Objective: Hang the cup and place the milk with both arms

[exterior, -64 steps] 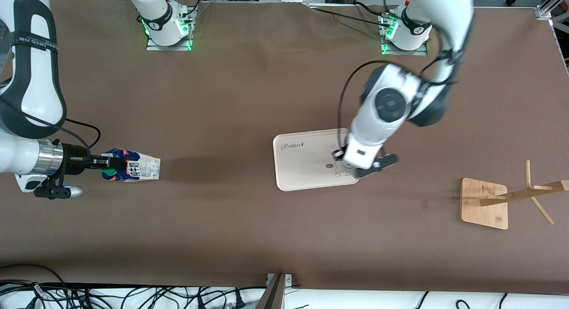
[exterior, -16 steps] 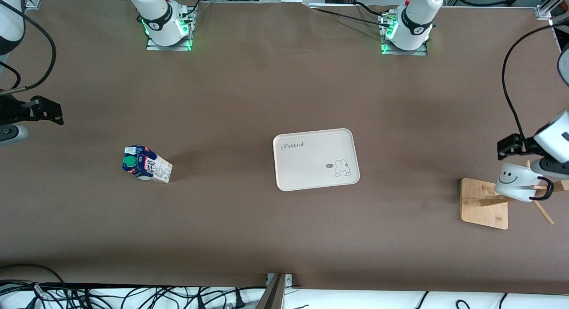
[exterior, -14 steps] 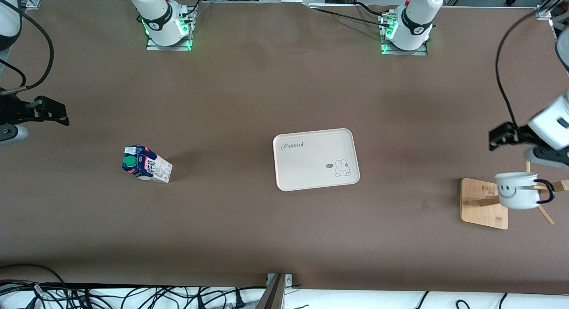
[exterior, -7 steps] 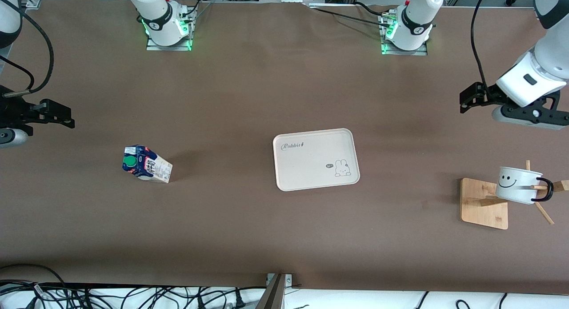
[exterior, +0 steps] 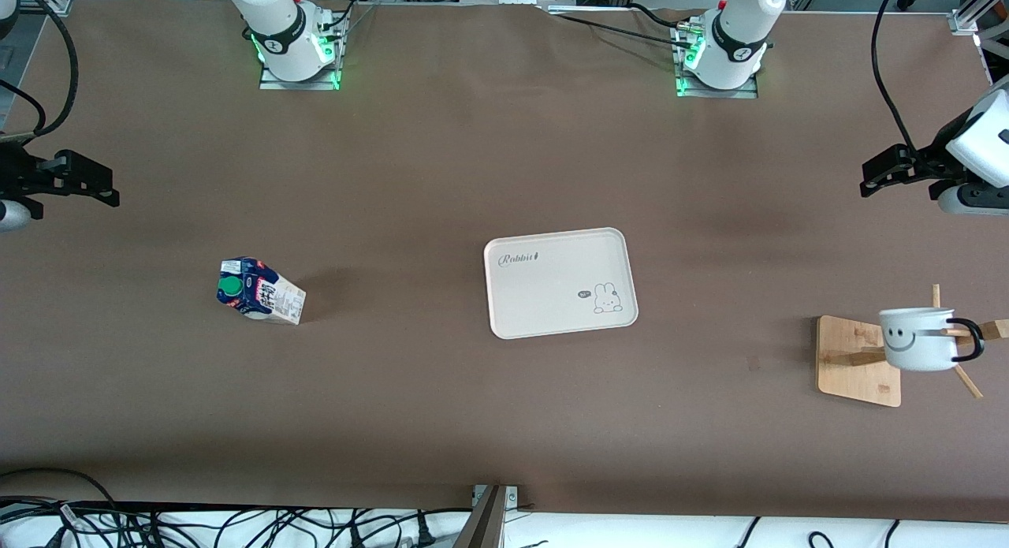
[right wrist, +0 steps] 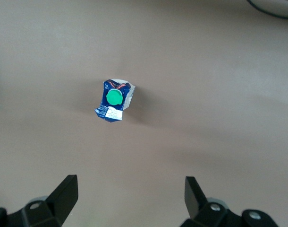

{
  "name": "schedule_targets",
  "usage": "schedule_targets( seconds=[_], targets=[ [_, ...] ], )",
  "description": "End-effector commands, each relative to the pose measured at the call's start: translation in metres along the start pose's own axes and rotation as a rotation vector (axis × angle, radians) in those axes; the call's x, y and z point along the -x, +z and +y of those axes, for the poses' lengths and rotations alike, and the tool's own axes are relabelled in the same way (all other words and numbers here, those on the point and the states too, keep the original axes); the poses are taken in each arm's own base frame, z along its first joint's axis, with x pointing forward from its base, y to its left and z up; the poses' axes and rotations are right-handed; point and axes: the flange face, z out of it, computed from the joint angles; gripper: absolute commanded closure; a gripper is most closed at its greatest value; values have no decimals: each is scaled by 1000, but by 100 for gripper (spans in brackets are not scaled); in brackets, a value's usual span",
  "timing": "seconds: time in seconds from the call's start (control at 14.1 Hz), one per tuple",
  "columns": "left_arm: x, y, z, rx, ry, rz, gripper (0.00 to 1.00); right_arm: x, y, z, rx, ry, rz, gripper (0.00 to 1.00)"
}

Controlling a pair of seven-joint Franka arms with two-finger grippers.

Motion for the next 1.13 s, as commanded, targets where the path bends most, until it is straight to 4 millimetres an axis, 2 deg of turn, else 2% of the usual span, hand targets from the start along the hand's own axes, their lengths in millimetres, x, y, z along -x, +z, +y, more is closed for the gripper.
schedule_targets(
  seconds=[0.0,0.21,0.57,0.99,1.06],
  targets=[
    [1,-4,9,2,21,13,0,9,1,-2,0,53,3,0],
    [-3,3,13,4,21,0,0,12,5,7,-15,91,-5,0],
    [-3,-3,14,13,-8,12,0,22,4,10,-29,45,-37,0],
    [-3,-3,14,32,-48,7,0,15,8,2,-19,39,-51,0],
    [-6,-12,14,31,-52,28,0,14,7,2,-17,38,-50,0]
  ],
)
